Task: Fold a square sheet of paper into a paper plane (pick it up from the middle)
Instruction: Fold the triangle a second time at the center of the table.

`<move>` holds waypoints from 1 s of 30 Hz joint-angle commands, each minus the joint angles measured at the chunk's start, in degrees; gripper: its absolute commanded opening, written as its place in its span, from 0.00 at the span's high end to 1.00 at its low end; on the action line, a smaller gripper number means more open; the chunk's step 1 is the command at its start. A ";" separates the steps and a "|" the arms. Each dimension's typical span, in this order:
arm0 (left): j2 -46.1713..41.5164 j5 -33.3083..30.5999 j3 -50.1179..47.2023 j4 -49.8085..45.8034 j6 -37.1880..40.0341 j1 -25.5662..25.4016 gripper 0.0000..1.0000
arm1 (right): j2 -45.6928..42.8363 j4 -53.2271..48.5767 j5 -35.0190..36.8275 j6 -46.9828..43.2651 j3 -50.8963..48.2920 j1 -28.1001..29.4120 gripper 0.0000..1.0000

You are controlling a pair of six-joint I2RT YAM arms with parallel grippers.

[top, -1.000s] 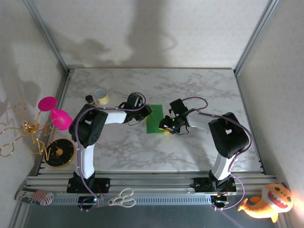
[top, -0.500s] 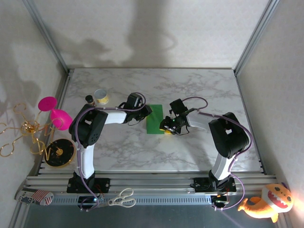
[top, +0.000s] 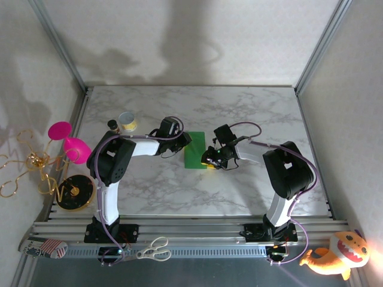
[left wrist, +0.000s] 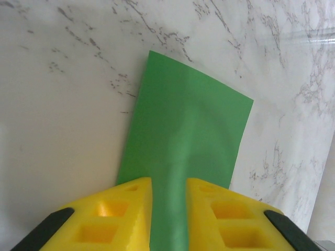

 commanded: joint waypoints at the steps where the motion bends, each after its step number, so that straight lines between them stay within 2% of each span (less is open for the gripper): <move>1: 1.97 -1.94 -2.49 -5.94 -0.14 0.99 0.76 | -0.55 0.74 -1.90 -0.62 0.26 0.48 0.69; 12: 1.95 -1.88 -2.66 -5.93 -0.18 1.01 0.76 | -1.35 3.67 -3.97 0.22 -1.38 0.44 0.69; 17: 1.89 -1.94 -2.84 -5.77 -0.19 1.01 0.76 | -1.37 9.13 -6.35 1.22 -2.73 0.42 0.66; 24: 1.80 -1.85 -3.10 -5.68 -0.06 1.21 0.76 | -0.09 16.22 -5.59 1.40 -2.77 -0.55 0.64; 30: 1.73 -1.85 -3.54 -5.54 -0.17 1.43 0.76 | 0.33 18.13 -5.75 0.20 -2.49 -0.97 0.63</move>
